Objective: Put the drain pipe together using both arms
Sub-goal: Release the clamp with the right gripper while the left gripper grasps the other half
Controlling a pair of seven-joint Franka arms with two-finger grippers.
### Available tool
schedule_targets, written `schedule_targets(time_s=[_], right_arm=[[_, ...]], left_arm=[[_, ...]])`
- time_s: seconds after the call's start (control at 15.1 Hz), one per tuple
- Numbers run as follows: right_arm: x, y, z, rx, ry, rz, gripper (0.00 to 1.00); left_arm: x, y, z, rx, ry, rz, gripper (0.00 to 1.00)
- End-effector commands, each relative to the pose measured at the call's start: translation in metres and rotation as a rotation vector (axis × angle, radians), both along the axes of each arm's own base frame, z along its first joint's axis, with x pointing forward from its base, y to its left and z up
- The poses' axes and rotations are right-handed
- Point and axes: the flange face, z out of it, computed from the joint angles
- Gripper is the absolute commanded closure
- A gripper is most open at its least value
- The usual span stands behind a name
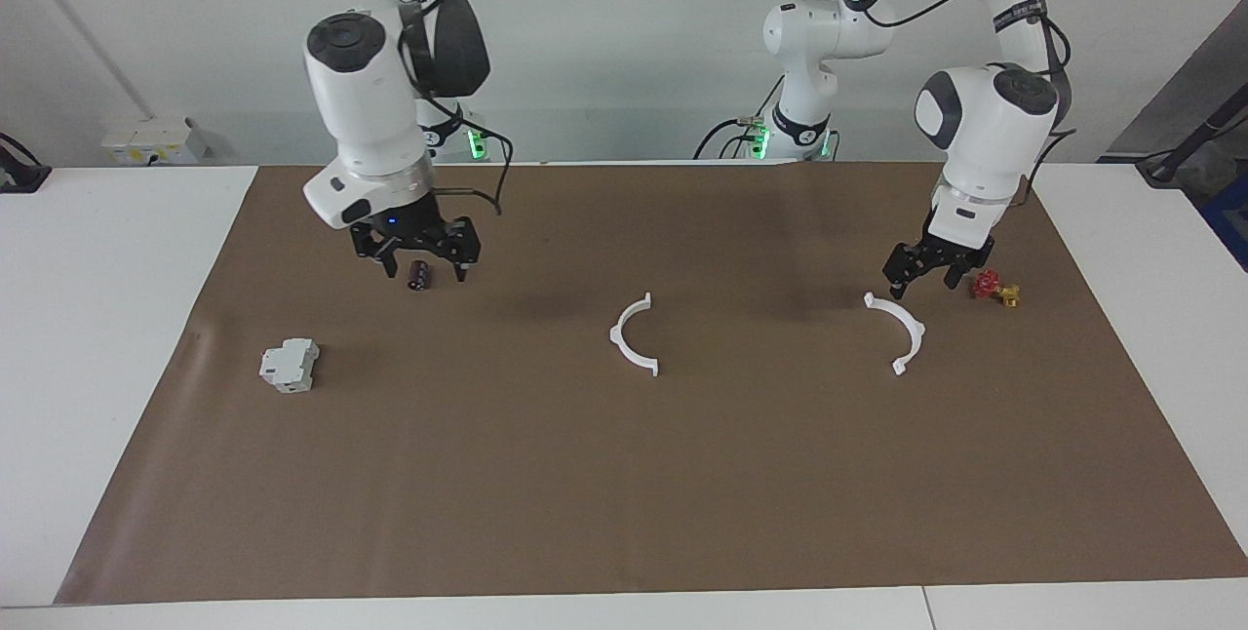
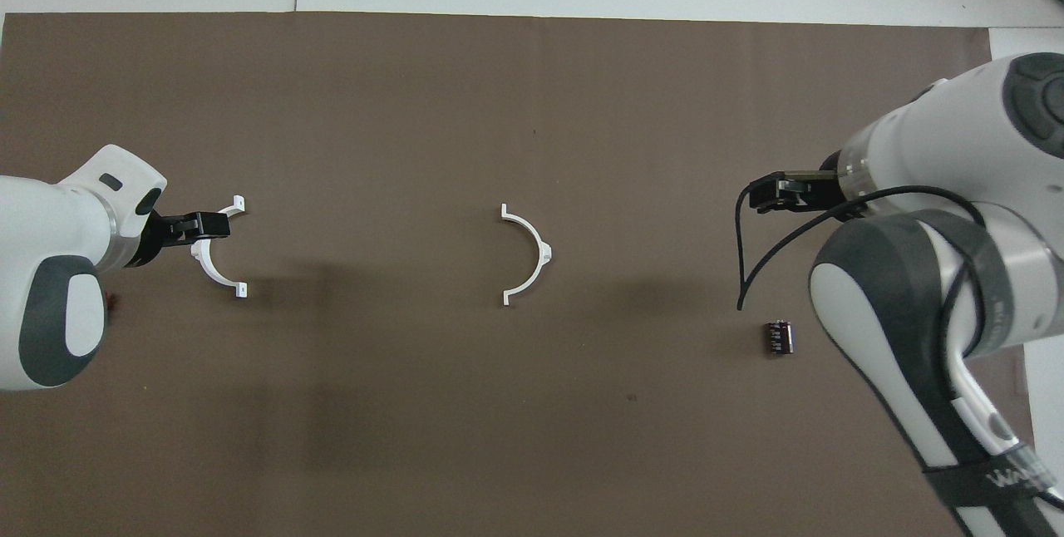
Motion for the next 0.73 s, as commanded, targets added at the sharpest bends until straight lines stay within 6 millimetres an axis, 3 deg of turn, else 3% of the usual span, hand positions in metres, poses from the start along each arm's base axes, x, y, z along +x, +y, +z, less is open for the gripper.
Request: schedule_targets(time_s=[0.0,0.13,0.27,0.4,0.47,0.66], right_arm=[[-0.012,-0.06,0.022,-0.013,-0.007,0.037,0.0],[-0.017,-0.091,0.049,-0.014,-0.009,0.064,0.0],[-0.02,-0.109,0.09,-0.017,0.012,0.046,0.0],[-0.026,-0.116,0.121,-0.018,0.011,0.029,0.0],[-0.028,-0.115,0.13,-0.014,0.012,0.028,0.0],[-0.031,-0.114,0.126,0.005,0.018,0.016,0.0]], left_arm=[[-0.005,0.015,-0.02,0.0,0.01,0.021,0.0],[0.001,0.023,-0.048,0.002,0.016,0.032,0.0],[0.004,0.032,-0.079,0.004,0.044,0.038,0.0],[0.006,0.037,-0.084,0.004,0.034,0.044,0.0],[0.004,0.037,-0.086,0.004,0.041,0.045,0.0],[-0.001,0.031,-0.092,0.002,0.052,0.047,0.0]])
